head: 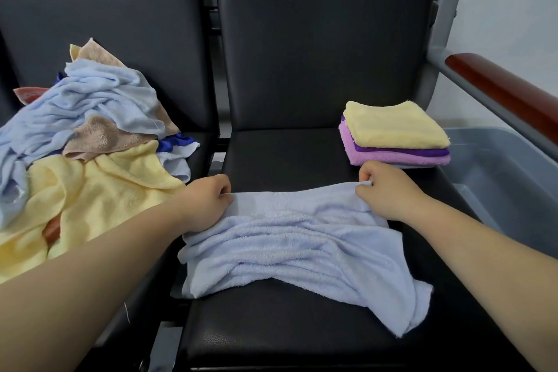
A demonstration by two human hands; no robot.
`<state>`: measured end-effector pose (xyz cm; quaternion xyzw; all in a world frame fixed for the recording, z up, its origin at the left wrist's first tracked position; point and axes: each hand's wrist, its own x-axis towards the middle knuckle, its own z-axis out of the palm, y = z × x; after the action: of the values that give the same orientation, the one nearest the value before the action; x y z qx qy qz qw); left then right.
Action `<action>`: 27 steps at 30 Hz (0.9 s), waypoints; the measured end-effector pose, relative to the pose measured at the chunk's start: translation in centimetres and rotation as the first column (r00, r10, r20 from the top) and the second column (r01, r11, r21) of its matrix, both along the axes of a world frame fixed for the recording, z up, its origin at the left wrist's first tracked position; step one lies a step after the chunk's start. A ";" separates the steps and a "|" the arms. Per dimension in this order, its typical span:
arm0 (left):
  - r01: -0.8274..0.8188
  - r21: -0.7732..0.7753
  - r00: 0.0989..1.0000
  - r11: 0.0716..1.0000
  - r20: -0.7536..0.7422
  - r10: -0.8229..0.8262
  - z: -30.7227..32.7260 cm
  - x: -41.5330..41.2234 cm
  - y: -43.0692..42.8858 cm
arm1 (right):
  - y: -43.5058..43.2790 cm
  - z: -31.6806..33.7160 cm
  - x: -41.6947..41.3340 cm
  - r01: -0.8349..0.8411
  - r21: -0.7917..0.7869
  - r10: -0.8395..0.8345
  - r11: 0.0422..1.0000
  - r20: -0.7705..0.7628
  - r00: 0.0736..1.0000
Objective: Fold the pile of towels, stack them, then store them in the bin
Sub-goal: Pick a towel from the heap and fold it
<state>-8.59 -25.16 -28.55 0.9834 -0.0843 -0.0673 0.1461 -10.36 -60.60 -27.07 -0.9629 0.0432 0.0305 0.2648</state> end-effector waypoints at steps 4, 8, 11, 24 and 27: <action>-0.008 -0.019 1.000 1.000 0.009 0.008 -0.1 0.2 -0.1 | -0.1 -0.6 0.4 0.045 -0.037 -0.045 0.998 0.005 0.999; -0.027 -0.008 1.000 1.000 0.013 0.027 -0.3 0.4 -0.3 | 0.1 -0.6 0.6 0.078 -0.071 -0.079 0.994 -0.009 0.997; -0.030 -0.002 1.000 1.000 0.008 0.030 -0.4 0.6 -0.3 | 0.2 -0.6 0.6 0.091 -0.077 -0.093 0.993 -0.026 0.995; -0.114 -0.024 0.992 0.993 -0.051 0.113 -0.4 1.8 -0.1 | 0.7 -0.8 0.6 0.077 -0.122 -0.089 0.989 -0.092 0.992; -0.090 0.055 0.990 0.994 -0.108 0.096 0.0 1.9 0.2 | 1.0 -0.5 0.3 0.042 -0.176 -0.065 0.984 -0.126 0.990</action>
<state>-6.66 -24.96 -28.54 0.9844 -0.0284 -0.1165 0.1291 -10.08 -59.63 -27.56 -0.9766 0.0888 0.0827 0.1776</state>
